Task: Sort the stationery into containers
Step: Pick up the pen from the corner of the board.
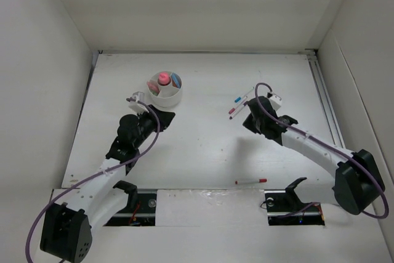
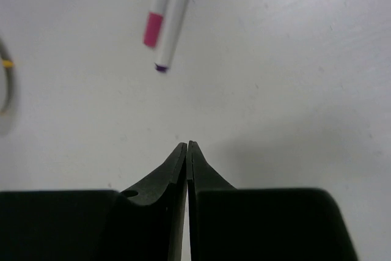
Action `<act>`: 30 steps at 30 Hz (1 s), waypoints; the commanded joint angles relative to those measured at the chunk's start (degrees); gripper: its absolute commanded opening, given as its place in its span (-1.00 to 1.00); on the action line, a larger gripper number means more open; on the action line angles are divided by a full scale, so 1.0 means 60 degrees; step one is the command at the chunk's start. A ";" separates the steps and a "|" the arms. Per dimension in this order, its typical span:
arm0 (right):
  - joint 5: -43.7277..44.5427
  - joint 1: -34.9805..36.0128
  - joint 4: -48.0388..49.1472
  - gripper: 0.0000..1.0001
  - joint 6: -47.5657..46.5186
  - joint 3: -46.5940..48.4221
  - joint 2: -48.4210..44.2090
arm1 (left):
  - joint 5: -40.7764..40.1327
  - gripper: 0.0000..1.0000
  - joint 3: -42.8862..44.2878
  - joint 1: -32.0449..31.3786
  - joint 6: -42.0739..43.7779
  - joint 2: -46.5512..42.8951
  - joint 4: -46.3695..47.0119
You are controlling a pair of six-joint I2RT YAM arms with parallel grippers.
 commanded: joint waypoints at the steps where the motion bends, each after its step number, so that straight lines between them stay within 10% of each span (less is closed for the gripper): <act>1: 0.0297 0.0741 -0.2584 -0.79 0.0709 0.0353 -0.0669 | 0.2000 -0.77 -0.0275 -0.0041 0.0326 0.0132 0.1370; 7: -0.1956 0.1782 -0.5105 -0.51 0.1661 0.0835 -0.1184 | 0.1758 -0.70 -0.0058 -0.1648 0.1247 0.0249 0.0713; 13: 0.0089 0.2311 -0.8096 -0.36 0.2117 0.2971 -0.0931 | 0.2618 -0.62 0.0456 -0.3395 0.2026 0.0249 0.0258; 19: 0.1105 0.1392 -0.7106 0.13 0.0934 0.6060 -0.1212 | 0.2798 -0.32 0.0338 -0.5003 0.2757 0.0467 0.0346; 25: -0.0083 0.0832 -0.5535 0.18 -0.0680 0.7369 -0.0671 | -0.1784 -0.11 0.3012 -0.9817 0.3988 0.3202 -0.1484; 30: -0.0829 0.0146 -0.4788 0.21 -0.1121 0.7648 -0.1297 | -0.1438 -0.11 0.4687 -1.0513 0.4194 0.6264 -0.1485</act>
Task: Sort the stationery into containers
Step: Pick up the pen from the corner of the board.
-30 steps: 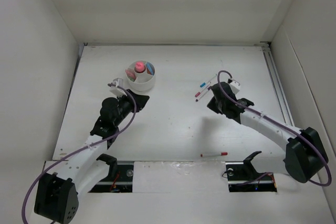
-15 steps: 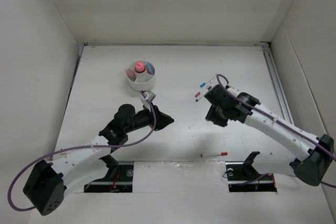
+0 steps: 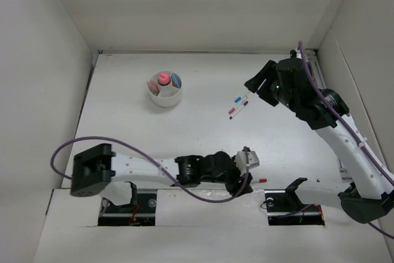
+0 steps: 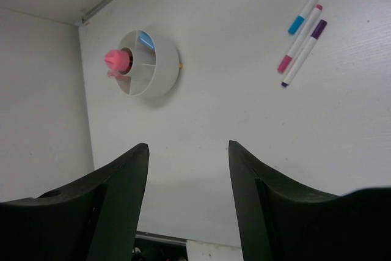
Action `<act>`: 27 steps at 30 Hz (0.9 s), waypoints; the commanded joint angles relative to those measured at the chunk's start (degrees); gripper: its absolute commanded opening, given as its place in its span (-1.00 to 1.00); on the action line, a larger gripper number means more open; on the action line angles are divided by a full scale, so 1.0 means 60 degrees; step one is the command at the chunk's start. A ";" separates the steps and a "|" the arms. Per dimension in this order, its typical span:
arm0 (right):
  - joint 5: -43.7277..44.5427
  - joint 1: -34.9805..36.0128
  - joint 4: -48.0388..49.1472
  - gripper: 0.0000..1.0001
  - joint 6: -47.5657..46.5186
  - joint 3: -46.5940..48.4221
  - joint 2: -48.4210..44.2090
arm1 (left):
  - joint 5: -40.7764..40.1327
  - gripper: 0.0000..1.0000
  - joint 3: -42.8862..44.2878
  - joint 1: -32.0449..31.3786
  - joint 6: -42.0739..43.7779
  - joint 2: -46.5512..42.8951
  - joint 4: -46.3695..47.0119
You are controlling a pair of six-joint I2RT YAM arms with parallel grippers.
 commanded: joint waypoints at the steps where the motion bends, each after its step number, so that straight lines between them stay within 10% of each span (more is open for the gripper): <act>1: -0.0677 -0.0563 0.0864 0.23 -0.0767 0.0384 -0.0600 | -0.0814 -0.15 0.0965 -0.0201 0.0576 0.1832 -0.0469; 27: -0.3578 -0.2806 0.2182 0.24 -0.1911 -0.1784 -0.2213 | -0.1884 -0.33 0.5537 -0.0539 0.2321 0.6396 -0.2154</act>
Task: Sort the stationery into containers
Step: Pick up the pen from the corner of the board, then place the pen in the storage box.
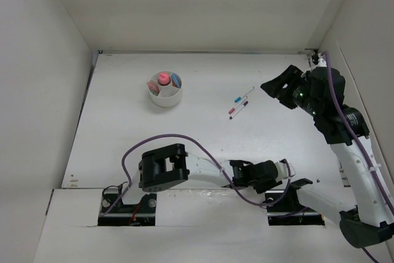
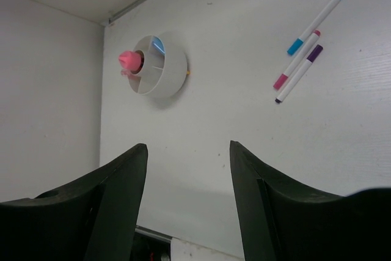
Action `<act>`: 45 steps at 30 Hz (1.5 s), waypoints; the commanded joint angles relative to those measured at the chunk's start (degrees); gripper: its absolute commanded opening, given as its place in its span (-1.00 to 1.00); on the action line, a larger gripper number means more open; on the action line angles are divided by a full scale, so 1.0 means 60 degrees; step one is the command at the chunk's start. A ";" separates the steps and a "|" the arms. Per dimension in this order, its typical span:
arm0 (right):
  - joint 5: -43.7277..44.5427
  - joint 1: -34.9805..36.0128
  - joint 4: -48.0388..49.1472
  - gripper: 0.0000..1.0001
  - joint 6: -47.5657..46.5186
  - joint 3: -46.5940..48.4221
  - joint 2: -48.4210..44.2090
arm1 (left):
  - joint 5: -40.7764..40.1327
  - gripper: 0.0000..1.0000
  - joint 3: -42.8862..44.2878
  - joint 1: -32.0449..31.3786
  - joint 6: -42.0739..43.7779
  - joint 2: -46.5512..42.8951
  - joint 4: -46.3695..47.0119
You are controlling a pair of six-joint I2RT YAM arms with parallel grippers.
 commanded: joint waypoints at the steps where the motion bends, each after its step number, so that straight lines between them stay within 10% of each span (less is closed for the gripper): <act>1: -0.0482 -0.0103 0.0837 0.24 -0.0195 -0.0016 -0.0391 | 0.0086 -0.33 0.0457 -0.0062 0.0328 0.0257 -0.0482; 13: -0.0761 -0.0365 0.1160 0.24 -0.0195 -0.0633 -0.0567 | -0.0251 -0.99 0.0560 -0.0062 0.0503 0.0625 -0.0965; 27: 0.0043 -0.0454 0.1615 0.24 -0.0004 -0.1335 -0.0978 | -0.0850 -1.00 -0.1606 0.0888 -0.0388 -0.3424 0.0684; 37: -0.0877 -0.0542 0.3620 0.24 0.0786 -0.3414 -0.1695 | -0.2548 -1.00 -0.4903 0.4623 -0.2366 -0.9284 0.3761; 45: -0.1904 -0.0440 0.5026 0.19 0.0904 -0.4587 -0.0963 | -0.2641 -1.00 -0.6104 0.8369 -0.2718 -1.0378 0.6020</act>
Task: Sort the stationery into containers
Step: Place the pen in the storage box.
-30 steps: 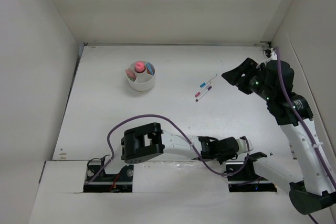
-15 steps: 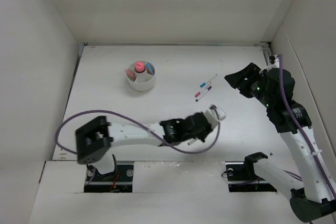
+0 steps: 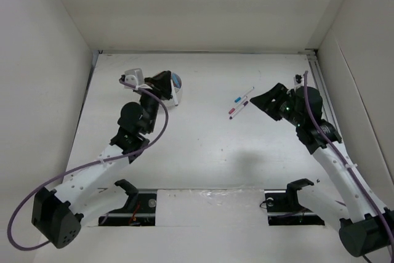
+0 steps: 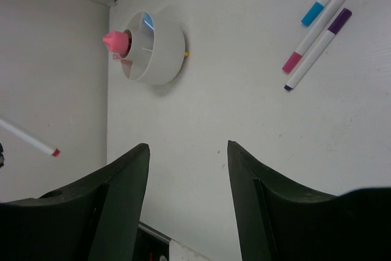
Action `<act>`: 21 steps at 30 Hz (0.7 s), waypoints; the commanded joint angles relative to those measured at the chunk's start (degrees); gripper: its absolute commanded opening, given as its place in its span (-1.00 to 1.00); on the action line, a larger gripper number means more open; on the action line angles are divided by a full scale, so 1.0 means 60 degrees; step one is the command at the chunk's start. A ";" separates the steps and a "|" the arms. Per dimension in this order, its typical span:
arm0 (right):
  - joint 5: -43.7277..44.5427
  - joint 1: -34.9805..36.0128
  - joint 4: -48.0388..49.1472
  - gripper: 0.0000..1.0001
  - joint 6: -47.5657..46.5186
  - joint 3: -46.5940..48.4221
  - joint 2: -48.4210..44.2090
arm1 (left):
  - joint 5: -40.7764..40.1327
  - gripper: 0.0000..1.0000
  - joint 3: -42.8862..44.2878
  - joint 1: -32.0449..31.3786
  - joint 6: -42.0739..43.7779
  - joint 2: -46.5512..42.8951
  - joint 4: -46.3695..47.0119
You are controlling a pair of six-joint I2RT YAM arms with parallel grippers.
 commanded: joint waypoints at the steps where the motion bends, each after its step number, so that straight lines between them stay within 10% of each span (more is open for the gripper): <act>1: -0.0577 0.0132 0.1460 0.19 0.0102 -0.0267 0.0177 | 0.0261 -1.00 -0.0288 0.1194 -0.0369 0.0370 0.1453; 6: -0.1513 0.0308 0.2647 0.14 0.0015 -0.0663 0.0733 | 0.1344 -1.00 -0.0288 0.1929 -0.0779 0.1278 0.1704; 13: -0.4314 0.1918 0.3717 -0.73 -0.1070 0.0581 0.2959 | 0.2970 -1.00 0.0121 0.1929 -0.1307 0.1031 0.0695; 15: -0.4606 0.2504 0.4098 -0.57 -0.1172 0.0946 0.3267 | 0.3220 -1.00 0.0122 0.1929 -0.1423 0.0782 0.0577; 17: -0.4607 0.2899 0.4099 0.08 -0.1464 0.1312 0.3794 | 0.3338 -1.00 0.0034 0.1929 -0.1525 0.0665 0.0401; 21: -0.4243 0.3604 0.3997 0.46 -0.1874 0.2192 0.4483 | 0.3674 -1.00 -0.0681 0.1929 -0.1819 0.0270 0.0576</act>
